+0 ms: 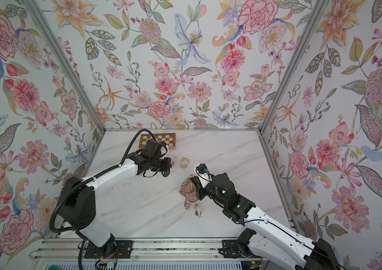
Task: Wipe the watch dial
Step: Pick up the watch at the center of the board.
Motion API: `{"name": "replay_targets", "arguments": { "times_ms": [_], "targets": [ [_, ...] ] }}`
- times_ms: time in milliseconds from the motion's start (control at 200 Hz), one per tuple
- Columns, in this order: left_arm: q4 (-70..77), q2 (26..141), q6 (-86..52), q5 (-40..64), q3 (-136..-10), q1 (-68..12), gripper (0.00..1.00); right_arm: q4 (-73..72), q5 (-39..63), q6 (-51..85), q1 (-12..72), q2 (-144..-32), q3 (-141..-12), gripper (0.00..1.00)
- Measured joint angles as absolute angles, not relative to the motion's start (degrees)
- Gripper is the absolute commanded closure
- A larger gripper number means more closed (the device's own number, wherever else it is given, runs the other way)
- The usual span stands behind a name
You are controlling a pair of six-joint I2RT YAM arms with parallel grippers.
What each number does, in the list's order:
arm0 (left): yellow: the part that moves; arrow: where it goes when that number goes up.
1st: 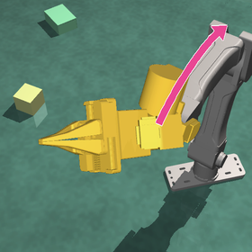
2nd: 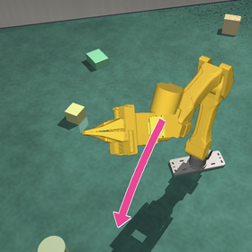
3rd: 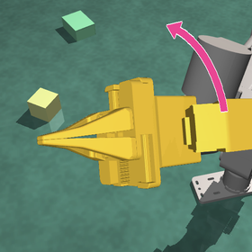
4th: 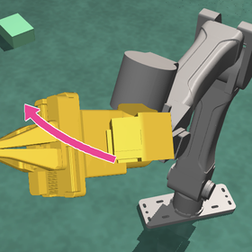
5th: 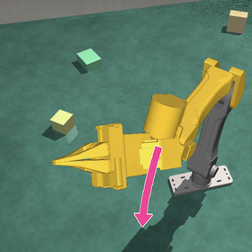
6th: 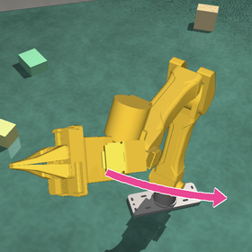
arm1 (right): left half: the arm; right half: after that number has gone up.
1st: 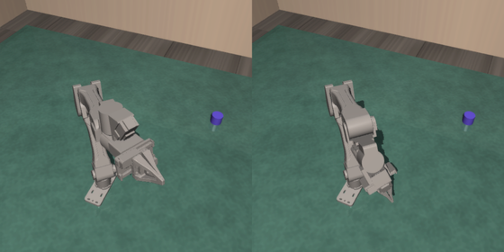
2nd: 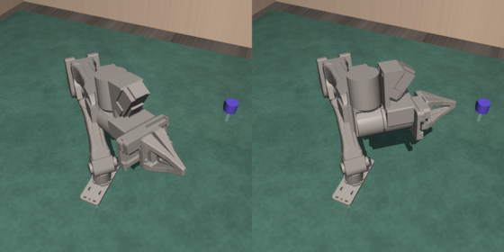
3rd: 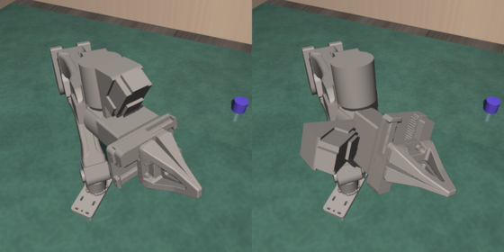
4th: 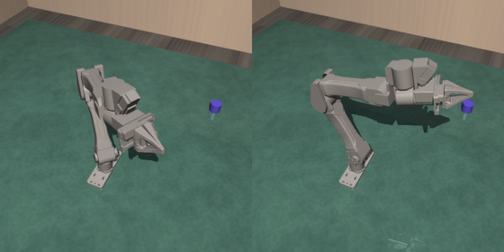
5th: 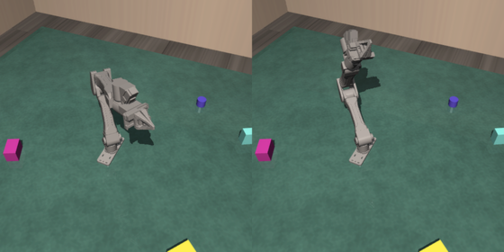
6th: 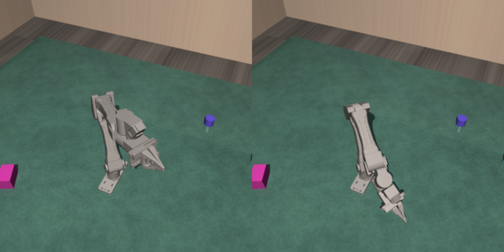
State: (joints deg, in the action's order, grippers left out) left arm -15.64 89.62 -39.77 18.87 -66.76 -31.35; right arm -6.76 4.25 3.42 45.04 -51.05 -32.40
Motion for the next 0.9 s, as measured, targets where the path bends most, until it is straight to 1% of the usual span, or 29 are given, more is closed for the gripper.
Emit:
{"name": "replay_targets", "arguments": {
  "times_ms": [100,175,245,425,636,901],
  "targets": [
    [-0.5,79.1,-46.6,22.4,-57.3,-29.6,1.0,-6.8,5.0,2.6,45.0,-52.1,-34.5,1.0],
    [10.7,74.1,-52.1,24.7,-51.6,-28.7,1.0,-6.8,5.7,2.4,45.0,-53.1,-36.6,1.0],
    [18.4,72.5,-56.2,26.7,-48.9,-28.3,1.0,-7.3,6.6,2.4,45.0,-54.2,-38.5,1.0],
    [32.7,72.2,-63.0,33.0,-45.5,-28.4,1.0,-9.8,11.0,4.8,45.1,-57.1,-41.6,1.0],
    [40.8,70.7,-65.0,37.2,-42.5,-28.8,1.0,-11.7,14.9,8.0,47.0,-60.8,-43.5,1.0],
    [41.6,69.7,-61.4,39.2,-42.5,-30.6,1.0,-12.9,16.4,10.8,48.3,-61.7,-44.8,1.0]
  ]
}}
